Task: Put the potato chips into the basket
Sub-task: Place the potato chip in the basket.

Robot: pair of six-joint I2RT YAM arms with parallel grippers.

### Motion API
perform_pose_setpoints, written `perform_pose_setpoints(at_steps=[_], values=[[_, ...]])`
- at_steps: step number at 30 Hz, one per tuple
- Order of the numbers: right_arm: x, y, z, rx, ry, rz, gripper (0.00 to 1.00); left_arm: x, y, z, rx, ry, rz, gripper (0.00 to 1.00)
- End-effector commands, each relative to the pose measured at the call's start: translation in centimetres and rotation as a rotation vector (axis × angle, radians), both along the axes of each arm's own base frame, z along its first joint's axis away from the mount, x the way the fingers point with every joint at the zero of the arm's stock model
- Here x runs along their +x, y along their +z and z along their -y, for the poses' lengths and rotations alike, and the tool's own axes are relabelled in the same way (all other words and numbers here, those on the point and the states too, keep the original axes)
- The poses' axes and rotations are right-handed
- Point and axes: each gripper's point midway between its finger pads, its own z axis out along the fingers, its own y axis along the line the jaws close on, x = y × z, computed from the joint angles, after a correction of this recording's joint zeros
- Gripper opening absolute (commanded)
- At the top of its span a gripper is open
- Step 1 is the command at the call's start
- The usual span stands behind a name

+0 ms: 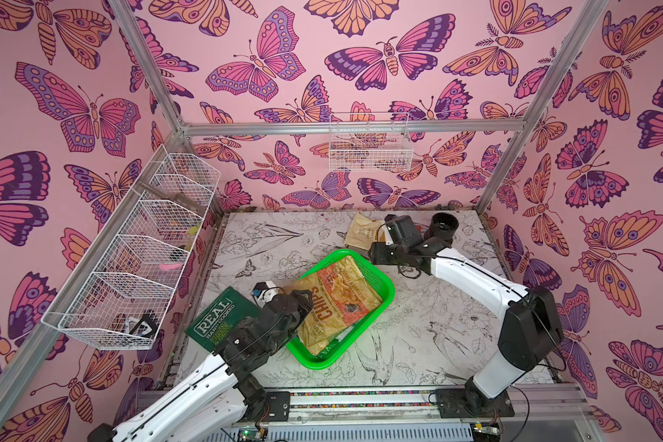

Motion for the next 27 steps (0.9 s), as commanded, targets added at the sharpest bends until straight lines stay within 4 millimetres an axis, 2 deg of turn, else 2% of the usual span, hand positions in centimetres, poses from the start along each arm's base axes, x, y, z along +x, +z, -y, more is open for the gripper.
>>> perform_pose_setpoints(at_steps=[1,5,8,10,13,17,22,25,27], values=[[-2.4,0.1,-4.2,-0.1,0.184,0.056,0.67,-0.4,1.9,-3.3,0.109,0.09,0.057,0.61],[-6.2,-0.4,-10.3,-0.089,0.402,0.059,0.67,-1.5,3.6,-7.3,0.222,0.189,0.101,0.6],[-9.1,-1.4,-14.0,-0.089,0.547,0.06,0.68,-2.4,4.9,-9.8,0.288,0.251,0.146,0.59],[-10.1,-2.6,-15.6,-0.093,0.6,0.056,0.69,-2.8,5.6,-10.9,0.314,0.274,0.171,0.59],[-10.4,-5.0,-17.1,-0.098,0.623,-0.013,0.7,-3.2,6.0,-11.7,0.358,0.28,0.183,0.59],[-11.3,-8.4,-18.0,-0.156,0.681,-0.139,0.7,-3.2,6.0,-11.5,0.394,0.251,0.17,0.59],[-14.9,-11.9,-17.5,-0.23,0.801,-0.268,0.71,-2.9,5.3,-10.5,0.421,0.199,0.142,0.59],[-17.4,-13.0,-16.6,-0.275,0.884,-0.309,0.72,-2.8,4.6,-10.2,0.425,0.186,0.122,0.59],[-18.2,-13.4,-15.9,-0.301,0.908,-0.321,0.72,-2.8,4.2,-10.1,0.427,0.181,0.113,0.59]])
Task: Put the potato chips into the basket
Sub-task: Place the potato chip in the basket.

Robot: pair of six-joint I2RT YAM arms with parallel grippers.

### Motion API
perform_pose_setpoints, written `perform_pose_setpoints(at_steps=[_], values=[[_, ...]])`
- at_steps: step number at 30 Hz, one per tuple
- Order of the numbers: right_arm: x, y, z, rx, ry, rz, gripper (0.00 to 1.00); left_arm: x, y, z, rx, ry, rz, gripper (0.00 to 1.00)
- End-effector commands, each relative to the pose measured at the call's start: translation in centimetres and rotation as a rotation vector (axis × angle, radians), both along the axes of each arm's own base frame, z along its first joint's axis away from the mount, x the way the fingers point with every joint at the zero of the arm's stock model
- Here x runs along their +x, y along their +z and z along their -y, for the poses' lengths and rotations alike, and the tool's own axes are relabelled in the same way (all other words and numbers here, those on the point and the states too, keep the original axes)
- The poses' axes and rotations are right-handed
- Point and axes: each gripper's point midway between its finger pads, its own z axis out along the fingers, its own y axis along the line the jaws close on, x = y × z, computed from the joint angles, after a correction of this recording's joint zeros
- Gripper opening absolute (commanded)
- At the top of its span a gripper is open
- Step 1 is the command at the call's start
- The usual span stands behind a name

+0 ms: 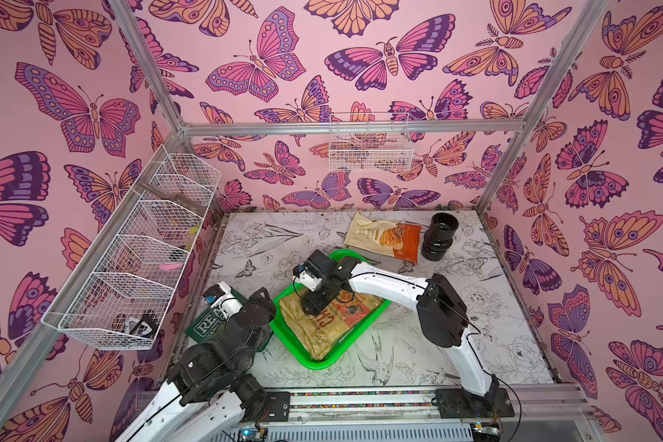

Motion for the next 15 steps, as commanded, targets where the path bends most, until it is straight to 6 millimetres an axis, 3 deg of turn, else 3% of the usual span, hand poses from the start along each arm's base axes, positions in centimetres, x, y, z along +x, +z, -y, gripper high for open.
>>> perform_pose_setpoints(at_steps=[1,6,12,15], values=[[-4.4,-2.3,2.7,-0.124,0.119,-0.097,0.72,-0.2,-1.0,0.0,0.041,-0.02,-0.035,0.59],[-3.6,-1.9,3.0,-0.151,0.112,-0.049,0.74,-0.2,-1.2,-0.2,0.055,-0.007,-0.035,0.59],[-0.6,2.3,1.1,-0.09,0.014,0.066,0.78,-0.2,-0.2,-0.7,0.094,-0.001,-0.023,0.6],[0.5,1.1,1.5,-0.089,-0.05,0.067,0.8,-0.4,-0.2,-1.1,0.113,0.005,-0.026,0.61]])
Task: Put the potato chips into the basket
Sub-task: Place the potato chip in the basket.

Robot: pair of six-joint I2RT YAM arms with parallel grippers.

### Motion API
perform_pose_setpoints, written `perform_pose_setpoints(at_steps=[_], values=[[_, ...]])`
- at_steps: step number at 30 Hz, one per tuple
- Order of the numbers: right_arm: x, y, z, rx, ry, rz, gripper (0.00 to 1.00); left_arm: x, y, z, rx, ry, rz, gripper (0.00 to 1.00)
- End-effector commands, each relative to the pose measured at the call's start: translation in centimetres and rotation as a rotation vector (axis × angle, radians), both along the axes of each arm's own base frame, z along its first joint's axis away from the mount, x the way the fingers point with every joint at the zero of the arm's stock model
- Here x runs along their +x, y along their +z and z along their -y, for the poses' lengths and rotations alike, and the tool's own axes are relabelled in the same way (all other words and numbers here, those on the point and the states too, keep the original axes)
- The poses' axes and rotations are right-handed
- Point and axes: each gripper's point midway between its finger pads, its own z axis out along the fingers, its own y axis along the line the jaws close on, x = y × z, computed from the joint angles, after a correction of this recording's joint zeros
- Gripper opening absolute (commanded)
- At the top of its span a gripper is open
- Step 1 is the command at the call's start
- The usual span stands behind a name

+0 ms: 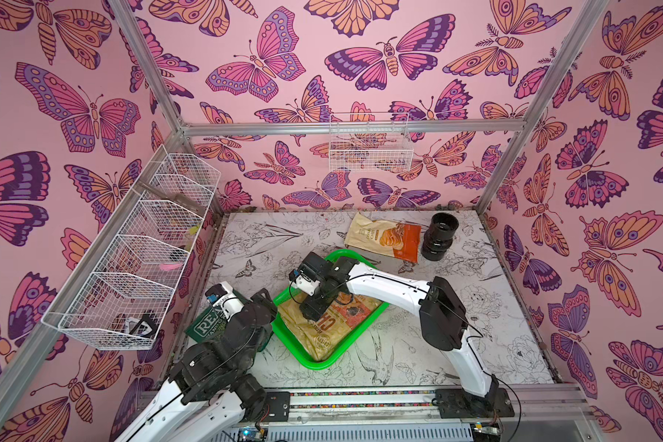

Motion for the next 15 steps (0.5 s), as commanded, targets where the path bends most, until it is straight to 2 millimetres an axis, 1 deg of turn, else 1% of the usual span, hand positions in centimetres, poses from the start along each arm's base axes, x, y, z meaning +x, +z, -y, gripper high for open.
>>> perform_pose_setpoints(at_steps=[1,3,4,5,6,7,9,11,13,15], values=[[1.0,-1.8,1.4,-0.045,-0.084,-0.014,0.8,-0.4,0.1,-1.0,0.069,0.016,-0.01,0.61],[1.1,-4.2,2.3,-0.07,-0.132,-0.101,0.8,-0.3,-0.3,-0.9,0.076,0.011,-0.021,0.62],[1.1,-5.0,2.7,-0.079,-0.161,-0.146,0.79,-0.3,-0.5,-0.8,0.081,0.008,-0.028,0.62],[1.3,-5.6,3.1,-0.082,-0.196,-0.186,0.79,-0.3,-0.6,-0.7,0.088,-0.001,-0.037,0.62],[1.7,-5.6,3.4,-0.075,-0.224,-0.204,0.78,-0.2,-0.7,-0.5,0.095,-0.009,-0.044,0.63],[2.0,-5.2,3.5,-0.062,-0.236,-0.203,0.78,-0.2,-0.8,-0.4,0.102,-0.016,-0.051,0.63],[3.0,-3.5,3.6,-0.03,-0.253,-0.16,0.79,-0.1,-1.1,-0.2,0.113,-0.028,-0.064,0.63],[4.3,-0.9,3.5,0.022,-0.274,-0.121,0.79,0.0,-1.4,0.0,0.12,-0.035,-0.074,0.63],[6.2,2.0,3.9,0.088,-0.335,-0.103,0.79,0.0,-1.8,0.2,0.129,-0.05,-0.088,0.63],[8.9,5.1,5.0,0.179,-0.444,-0.091,0.79,0.0,-2.2,0.6,0.137,-0.07,-0.106,0.63]])
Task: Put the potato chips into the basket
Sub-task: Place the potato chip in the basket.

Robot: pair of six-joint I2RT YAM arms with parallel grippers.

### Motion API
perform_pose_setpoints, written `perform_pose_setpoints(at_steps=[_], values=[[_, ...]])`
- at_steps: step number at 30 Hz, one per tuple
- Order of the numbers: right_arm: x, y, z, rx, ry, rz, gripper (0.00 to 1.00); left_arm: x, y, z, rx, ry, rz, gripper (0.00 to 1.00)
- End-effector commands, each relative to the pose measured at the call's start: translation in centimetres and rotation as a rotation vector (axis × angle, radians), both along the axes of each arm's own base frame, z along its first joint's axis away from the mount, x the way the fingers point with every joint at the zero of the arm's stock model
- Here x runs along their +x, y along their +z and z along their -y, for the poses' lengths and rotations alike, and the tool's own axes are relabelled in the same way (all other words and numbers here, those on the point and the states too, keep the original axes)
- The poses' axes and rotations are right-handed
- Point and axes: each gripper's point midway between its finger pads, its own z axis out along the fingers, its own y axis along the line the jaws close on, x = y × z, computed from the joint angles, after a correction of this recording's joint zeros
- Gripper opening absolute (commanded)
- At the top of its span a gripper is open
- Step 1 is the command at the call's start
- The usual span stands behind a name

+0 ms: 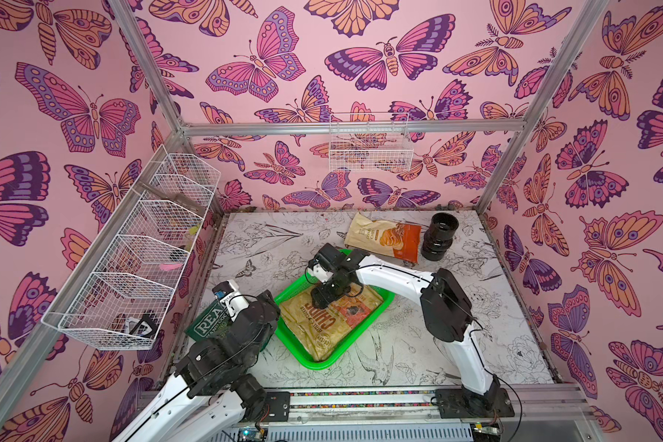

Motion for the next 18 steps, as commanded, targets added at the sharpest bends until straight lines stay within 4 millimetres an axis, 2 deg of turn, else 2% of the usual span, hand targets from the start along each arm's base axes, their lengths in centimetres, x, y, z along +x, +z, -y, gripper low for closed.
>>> perform_pose_setpoints(at_steps=[1,4,8,11,14,18], values=[[5.3,7.3,2.4,0.147,-0.226,0.083,0.79,-0.3,-1.3,0.3,0.06,-0.048,-0.059,0.63],[10.0,10.3,6.8,0.229,-0.445,0.133,0.79,-0.1,-1.1,1.3,0.105,-0.118,-0.088,0.63],[15.6,10.8,14.2,0.202,-0.718,0.233,0.75,0.6,-0.6,3.3,0.201,-0.246,-0.137,0.64],[18.0,10.5,18.3,0.107,-0.832,0.3,0.75,1.3,-0.5,4.6,0.269,-0.32,-0.171,0.64],[19.4,10.2,20.8,-0.006,-0.874,0.372,0.76,2.0,-0.4,6.1,0.313,-0.392,-0.187,0.65],[20.3,9.4,23.1,-0.104,-0.933,0.432,0.79,2.9,-0.5,8.1,0.336,-0.477,-0.188,0.66]])
